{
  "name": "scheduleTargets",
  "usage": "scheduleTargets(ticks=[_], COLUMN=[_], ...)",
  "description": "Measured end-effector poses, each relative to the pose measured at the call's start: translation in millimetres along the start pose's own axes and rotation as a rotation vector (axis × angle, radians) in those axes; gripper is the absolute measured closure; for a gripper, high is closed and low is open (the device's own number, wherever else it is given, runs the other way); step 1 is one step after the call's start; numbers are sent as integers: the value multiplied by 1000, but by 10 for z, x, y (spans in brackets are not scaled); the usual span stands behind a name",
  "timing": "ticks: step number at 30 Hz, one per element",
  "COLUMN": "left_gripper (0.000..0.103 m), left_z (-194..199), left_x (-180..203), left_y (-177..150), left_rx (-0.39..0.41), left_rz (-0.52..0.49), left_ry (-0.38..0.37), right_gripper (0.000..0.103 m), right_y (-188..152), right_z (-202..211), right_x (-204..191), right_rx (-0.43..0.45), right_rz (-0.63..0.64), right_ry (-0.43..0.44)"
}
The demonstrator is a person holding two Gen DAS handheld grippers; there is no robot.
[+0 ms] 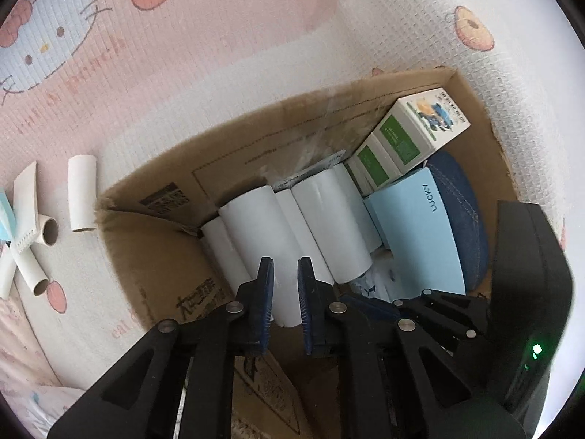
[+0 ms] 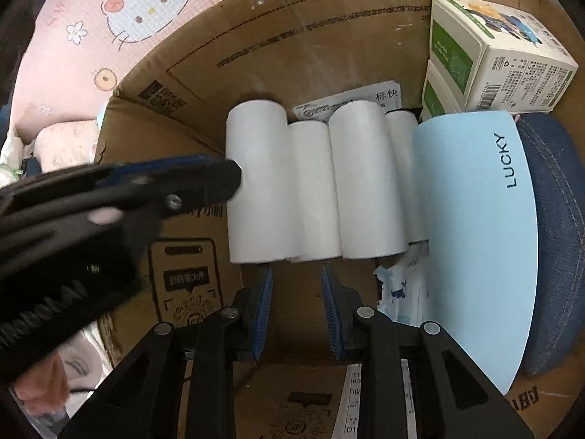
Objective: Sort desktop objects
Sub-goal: 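Withdraw both open grippers from the box back toward the tubes on the mat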
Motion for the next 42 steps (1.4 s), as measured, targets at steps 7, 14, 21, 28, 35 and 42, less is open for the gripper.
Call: scheduleTargets(ticks=[7,14,21,28,35,42], left_gripper=[66,54,47,46,100,100], left_z=[345,729,1074,1188,1140,857], left_x=[-91,-97,-299,-628,-967,-1447], left_y=[-36,-155,-350,-744,-1051,-1349], left_rx=[140,307,465,586,622,635], left_rz=[-10,-19,-7,31,66,168], left_ry=[-46,-135,-194,-205,-244,-228], right_gripper=[78,78,78,78,78,78], right_y=[-37,-51,-142,-309,-531,-651], right_z=[326,635,666,744,684,401], right_x=[-63,-310,-641,-1098,-1599,-1969], right_rx=[65,147,194,347,469,536], right_rz=[37,84,135,283,490,579], right_ry=[-70,-138,-200,-327,-398,-376])
Point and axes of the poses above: each gripper's, at about its wrist camera, not at the fingertips, and z roughly against the way its jaws point, x to its right, y to its top, the point moved 8 cm from there along -z, roughly the way its jaws point, and after that the axes turned 10 degrees about y, right-handed, at the moved point
